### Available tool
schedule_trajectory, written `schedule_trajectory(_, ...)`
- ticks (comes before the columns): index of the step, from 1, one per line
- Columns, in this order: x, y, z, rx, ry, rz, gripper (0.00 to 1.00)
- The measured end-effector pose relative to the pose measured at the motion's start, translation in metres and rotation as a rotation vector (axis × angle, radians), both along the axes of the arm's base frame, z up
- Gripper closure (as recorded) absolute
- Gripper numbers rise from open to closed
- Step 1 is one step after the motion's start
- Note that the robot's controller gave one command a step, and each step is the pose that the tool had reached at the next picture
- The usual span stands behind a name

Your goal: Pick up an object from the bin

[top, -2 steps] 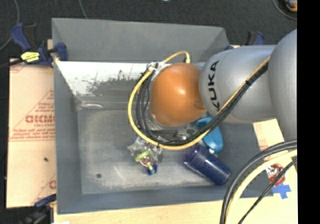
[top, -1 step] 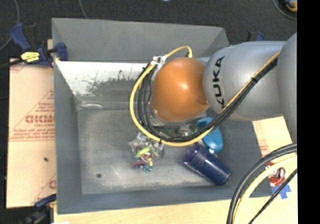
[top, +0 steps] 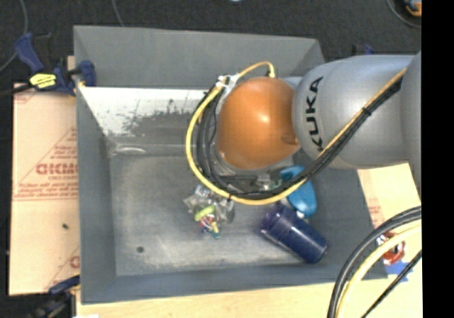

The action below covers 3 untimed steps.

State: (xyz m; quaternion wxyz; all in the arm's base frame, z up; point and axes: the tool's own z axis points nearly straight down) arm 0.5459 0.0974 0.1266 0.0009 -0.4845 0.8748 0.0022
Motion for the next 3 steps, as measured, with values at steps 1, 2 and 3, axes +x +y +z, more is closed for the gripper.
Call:
schedule_trajectory(1,-0.0001,-0.0002,0.0106,0.0,0.0,-0.001,1.0)
schedule_trajectory(2,0.0009,-0.0001,0.0132,0.001,-0.004,-0.003,1.0)
schedule_trajectory(3,-0.0007,-0.0003,0.0199,0.0,0.003,-0.004,1.0)
